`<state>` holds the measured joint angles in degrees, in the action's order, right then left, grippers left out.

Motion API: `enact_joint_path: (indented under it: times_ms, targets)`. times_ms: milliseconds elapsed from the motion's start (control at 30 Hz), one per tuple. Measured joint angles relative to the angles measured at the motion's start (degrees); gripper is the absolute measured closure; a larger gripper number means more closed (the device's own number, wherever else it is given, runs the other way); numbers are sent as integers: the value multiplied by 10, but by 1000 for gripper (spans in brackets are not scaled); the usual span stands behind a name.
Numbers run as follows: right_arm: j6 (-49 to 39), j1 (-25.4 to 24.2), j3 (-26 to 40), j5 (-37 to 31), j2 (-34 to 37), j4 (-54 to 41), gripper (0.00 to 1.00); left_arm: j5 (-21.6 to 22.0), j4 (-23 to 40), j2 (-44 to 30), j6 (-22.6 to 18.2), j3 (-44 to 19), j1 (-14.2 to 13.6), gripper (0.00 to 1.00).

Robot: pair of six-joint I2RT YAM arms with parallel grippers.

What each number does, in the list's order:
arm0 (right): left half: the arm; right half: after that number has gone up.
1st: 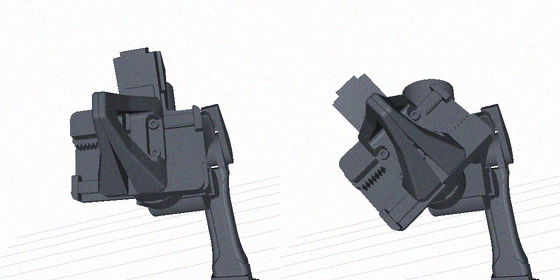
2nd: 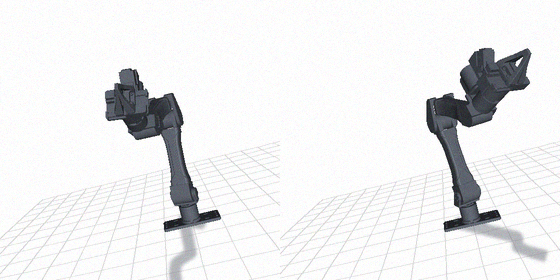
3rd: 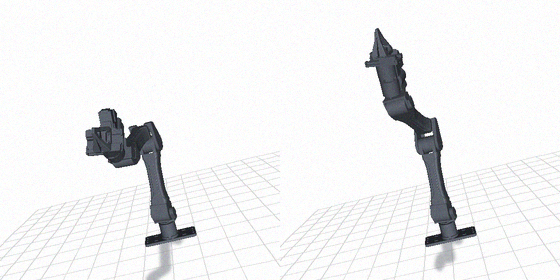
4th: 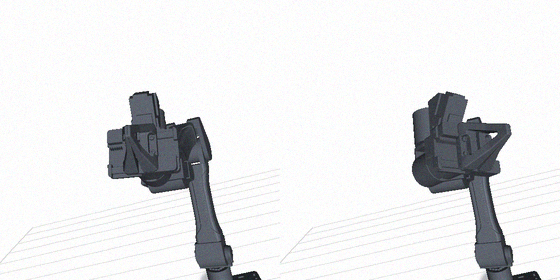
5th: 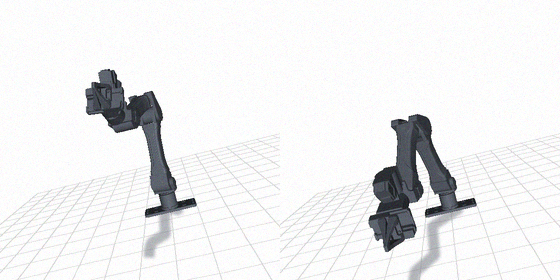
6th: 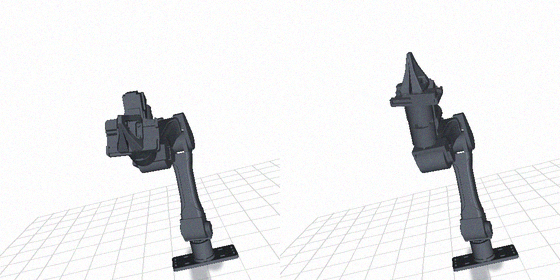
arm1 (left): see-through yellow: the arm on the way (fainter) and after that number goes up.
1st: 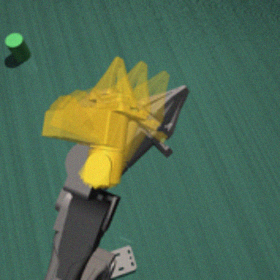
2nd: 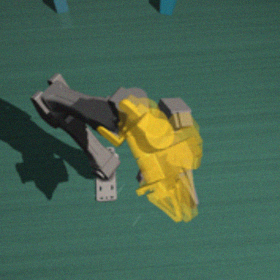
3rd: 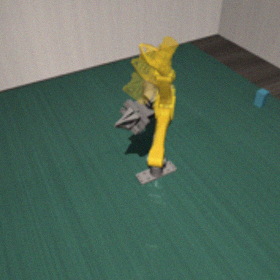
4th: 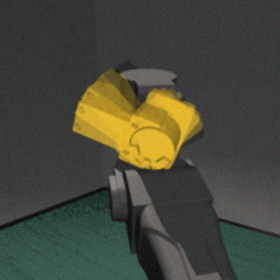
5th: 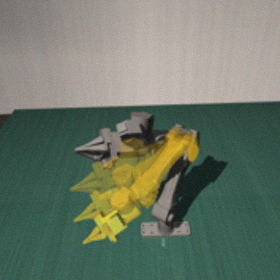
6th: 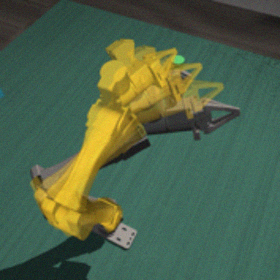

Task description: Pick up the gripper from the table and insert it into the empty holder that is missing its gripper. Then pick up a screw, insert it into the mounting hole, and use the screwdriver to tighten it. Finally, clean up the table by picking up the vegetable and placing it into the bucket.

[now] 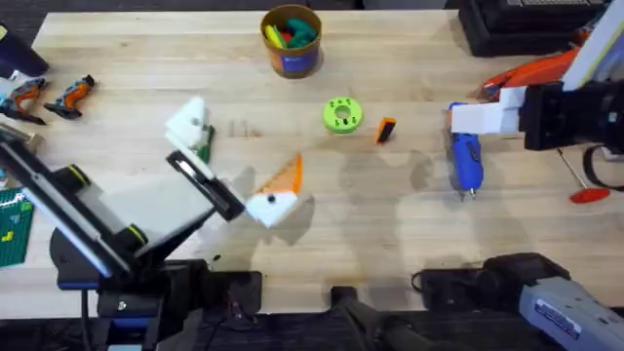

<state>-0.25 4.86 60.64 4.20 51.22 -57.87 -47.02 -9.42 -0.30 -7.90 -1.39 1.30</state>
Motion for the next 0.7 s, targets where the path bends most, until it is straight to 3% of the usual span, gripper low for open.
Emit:
enact_joint_path:
  times_ms: [100, 133, 200, 433, 700]
  targets:
    - [0, 0, 0, 0, 0, 0, 10, -71, 0, 0, 8, 0, 0, 15]
    - [0, 0, 0, 0, 0, 0, 11, -116, 0, 0, 51, 0, 0, 15]
    - [0, 0, 0, 0, 0, 0, 11, -134, 5, 0, 84, 0, 0, 15]
    - [0, 0, 0, 0, 0, 0, 10, -165, 60, 0, 133, 6, 0, 15]
    - [0, 0, 0, 0, 0, 0, 9, -173, 136, 0, 127, 8, 0, 15]
